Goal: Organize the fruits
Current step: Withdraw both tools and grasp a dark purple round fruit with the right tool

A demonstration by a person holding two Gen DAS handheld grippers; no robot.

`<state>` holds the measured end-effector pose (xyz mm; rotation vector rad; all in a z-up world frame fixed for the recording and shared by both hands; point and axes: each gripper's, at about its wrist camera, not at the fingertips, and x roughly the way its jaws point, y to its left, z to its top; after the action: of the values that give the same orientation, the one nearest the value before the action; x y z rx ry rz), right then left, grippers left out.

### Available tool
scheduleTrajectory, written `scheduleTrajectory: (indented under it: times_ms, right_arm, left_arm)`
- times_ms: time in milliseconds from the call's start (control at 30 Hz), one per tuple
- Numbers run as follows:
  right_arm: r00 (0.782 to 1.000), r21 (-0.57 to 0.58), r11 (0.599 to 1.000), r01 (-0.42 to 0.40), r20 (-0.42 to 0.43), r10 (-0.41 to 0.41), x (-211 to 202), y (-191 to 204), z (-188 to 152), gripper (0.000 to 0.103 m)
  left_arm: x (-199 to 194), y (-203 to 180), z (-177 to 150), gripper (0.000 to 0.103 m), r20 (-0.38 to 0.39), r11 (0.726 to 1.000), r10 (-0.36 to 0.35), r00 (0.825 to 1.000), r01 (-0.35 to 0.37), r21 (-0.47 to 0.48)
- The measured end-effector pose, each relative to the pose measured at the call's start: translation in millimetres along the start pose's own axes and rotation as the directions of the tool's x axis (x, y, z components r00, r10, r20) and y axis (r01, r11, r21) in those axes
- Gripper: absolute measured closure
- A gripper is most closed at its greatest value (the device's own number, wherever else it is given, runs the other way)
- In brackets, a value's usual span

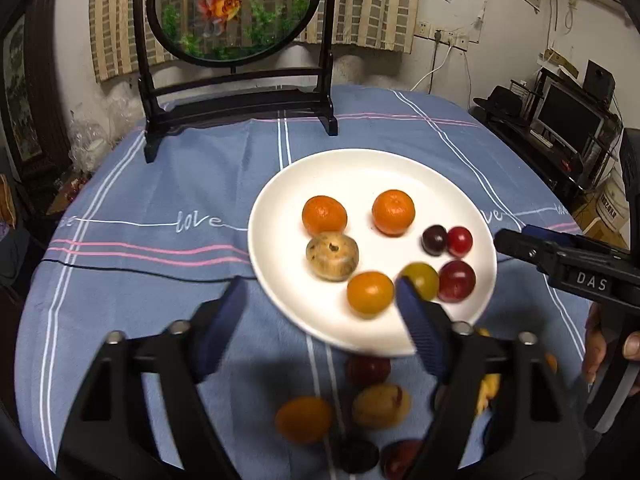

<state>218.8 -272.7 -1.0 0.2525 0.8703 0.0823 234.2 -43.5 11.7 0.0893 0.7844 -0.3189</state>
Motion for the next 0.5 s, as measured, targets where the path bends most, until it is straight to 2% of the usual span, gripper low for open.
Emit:
scheduleTrajectory:
  times_ms: [167, 367, 500]
  right_arm:
    - [1.000, -0.030, 0.999, 0.024, -0.010, -0.025, -21, 2, -29, 0.040]
    - [1.000, -0.023, 1.000, -0.004, -0.027, 0.004, -42, -1, -68, 0.040]
    - [0.999, -0.037, 0.999, 0.008, -0.035, -0.009, -50, -1, -93, 0.040]
  left_arm:
    - [-18, -3, -17, 0.017, 0.017, 1.000, -0.002, 1.000, 0.002, 0.031]
    - [-29, 4, -43, 0.017, 0.000, 1.000, -0.003, 1.000, 0.003, -0.005]
    - [-35, 9, -64, 0.017, -0.014, 0.999, -0.024, 1.000, 0.023, -0.042]
